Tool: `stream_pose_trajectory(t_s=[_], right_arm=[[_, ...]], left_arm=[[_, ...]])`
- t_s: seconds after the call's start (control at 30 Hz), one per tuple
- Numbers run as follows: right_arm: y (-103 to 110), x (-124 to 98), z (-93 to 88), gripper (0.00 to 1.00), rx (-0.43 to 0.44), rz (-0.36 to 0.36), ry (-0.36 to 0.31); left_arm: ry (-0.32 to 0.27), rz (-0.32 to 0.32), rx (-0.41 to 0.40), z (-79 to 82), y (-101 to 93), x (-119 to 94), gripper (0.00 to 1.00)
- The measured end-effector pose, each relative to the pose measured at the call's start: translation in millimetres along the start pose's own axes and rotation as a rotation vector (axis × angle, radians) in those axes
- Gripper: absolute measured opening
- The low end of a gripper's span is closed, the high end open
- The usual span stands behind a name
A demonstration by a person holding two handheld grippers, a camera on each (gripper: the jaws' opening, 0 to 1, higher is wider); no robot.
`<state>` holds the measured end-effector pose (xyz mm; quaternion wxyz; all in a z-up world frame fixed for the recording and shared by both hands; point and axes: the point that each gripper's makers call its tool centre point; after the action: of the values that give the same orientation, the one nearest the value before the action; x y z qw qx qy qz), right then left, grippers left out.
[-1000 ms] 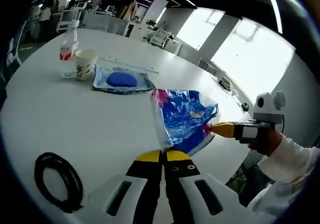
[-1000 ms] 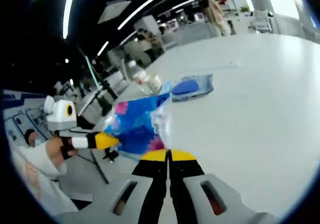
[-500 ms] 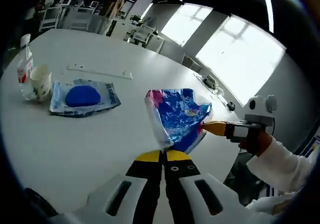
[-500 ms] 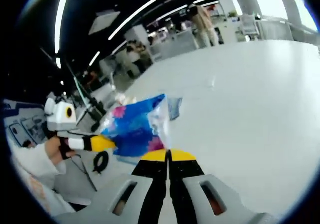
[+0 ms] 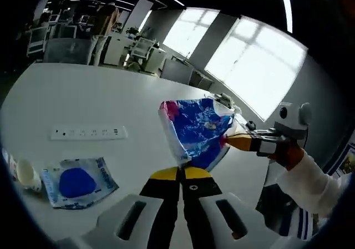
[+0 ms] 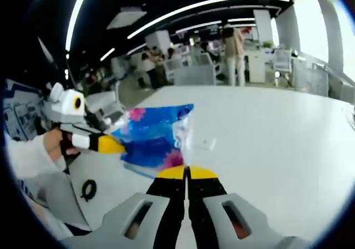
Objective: Arrange the tabletop items into an orderly group along one side of the table until the central work area is clear of visible clutter.
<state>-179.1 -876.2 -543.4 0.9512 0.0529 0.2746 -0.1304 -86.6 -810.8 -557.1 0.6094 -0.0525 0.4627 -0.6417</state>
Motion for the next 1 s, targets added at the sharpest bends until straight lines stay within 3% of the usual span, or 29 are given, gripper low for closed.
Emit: stream_pose_trajectory(t_s=[0.07,0.13,0.3,0.57,0.63,0.77,1.0], right_arm=[[2,10,-13.8,0.0,0.008,0.007,0.028],[7,27,-38.8,0.0,0.038,0.027,0.074],[4,62,-77.3,0.0,0.117,0.076,0.135],[-23,111,-102.2,0.0,0.163,0.095,0.2],[-28,120,-109.0,0.0,0.173,0.101,0.214],[-36,142,-132.4,0.0,0.218,0.125,0.246],[-40,159,-153.9,0.0,0.253,0.128,0.264]], left_arm=[[0.018,0.035,0.001,-8.7,10.8,5,0.0],[0.065,0.083,0.009,-22.9,30.9,14,0.0],[0.114,0.126,-0.054,-34.5,65.6,35,0.0],[0.15,0.177,-0.153,-36.8,103.9,72,0.0],[0.154,0.196,-0.215,-38.8,117.7,85,0.0],[0.164,0.233,-0.286,-46.8,138.2,101,0.0],[0.172,0.274,-0.311,-56.8,151.2,113,0.0]])
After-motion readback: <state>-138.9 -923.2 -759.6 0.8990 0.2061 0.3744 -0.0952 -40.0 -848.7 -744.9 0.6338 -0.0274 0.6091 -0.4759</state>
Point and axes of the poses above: the point that each gripper's makers call its tool centre point, and the gripper's own axes: x roughly forward along the fingers, y roughly to its left, z roughly out of its top, and after that the axes turned 14 degrees about -x, right-handed
